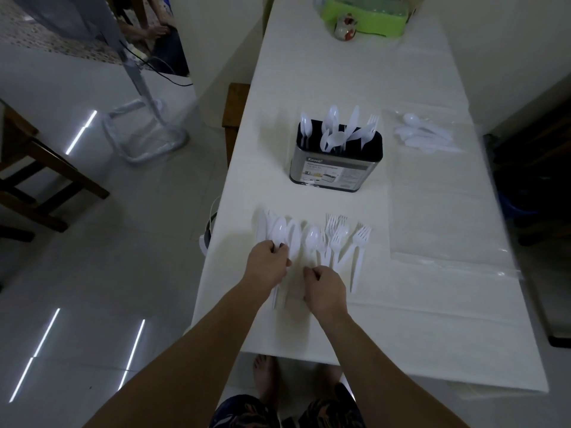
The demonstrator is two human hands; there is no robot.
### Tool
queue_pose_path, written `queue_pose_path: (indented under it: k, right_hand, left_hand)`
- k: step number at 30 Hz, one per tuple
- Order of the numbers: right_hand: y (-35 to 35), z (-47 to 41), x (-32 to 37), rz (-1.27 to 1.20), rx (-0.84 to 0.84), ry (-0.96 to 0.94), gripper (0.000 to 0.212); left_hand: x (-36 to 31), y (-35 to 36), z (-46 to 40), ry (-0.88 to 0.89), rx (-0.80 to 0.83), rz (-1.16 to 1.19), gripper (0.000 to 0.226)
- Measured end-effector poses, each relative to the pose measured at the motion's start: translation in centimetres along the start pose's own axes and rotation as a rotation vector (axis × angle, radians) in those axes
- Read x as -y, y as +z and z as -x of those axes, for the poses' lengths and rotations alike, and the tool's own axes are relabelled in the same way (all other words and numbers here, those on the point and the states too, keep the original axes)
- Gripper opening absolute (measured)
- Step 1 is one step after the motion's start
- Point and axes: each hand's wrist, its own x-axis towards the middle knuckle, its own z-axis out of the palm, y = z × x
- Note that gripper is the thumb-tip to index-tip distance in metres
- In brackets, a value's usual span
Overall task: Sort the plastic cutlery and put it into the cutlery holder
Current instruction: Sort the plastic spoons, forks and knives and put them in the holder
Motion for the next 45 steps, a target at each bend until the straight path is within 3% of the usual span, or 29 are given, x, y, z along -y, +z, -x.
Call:
queue_pose_path:
  k: [4,11,16,25,30,36,40,45]
  right_hand:
    - [-0.4,0.1,0.2,-0.02,0.011,-0.003,0.029]
    - [-0.2,1.3,1.9,-0.033,0.202,-0.22,0.023]
    - [-0.2,1.0,1.9,0.203,-0.058,-0.061,0.025]
    - [0.3,-0.3,2.2,0.066,0.071,0.075,0.027]
    - [-0.3,0.3,2.2,0.008,0.062,-0.044,0.038]
    - [-0.3,1.0,3.0,-0.071,0.122,-0.179,0.026]
    - [-1.3,1.2,2.7,-0.097,0.059,-0.123,0.033]
    - [-2.8,0.9,1.1,0.084,-0.049,-0.072,0.021]
  left_hand:
    - [0.1,0.0,-0.1,-0.006,-0.013,0.003,0.03]
    - [0.0,0.1,-0.1,0.07,-0.014,-0.114,0.032]
    - [0.0,-1.2,-0.3,0.05,-0.114,-0.085,0.035]
    - [0.4,-1.2,-0.4,-0.039,-0.053,0.072,0.03]
    - [-0.1,-0.8,-0.5,-0.05,-0.007,0.068,0.032]
    - [-0.6,0.1,-0.6,0.014,0.041,0.018,0.03]
    - [-0.9,0.5,-1.0,0.0,0.027,0.057,0.029]
    - [-0.7,0.5,-1.3,-0.004,0.007,0.074,0.029]
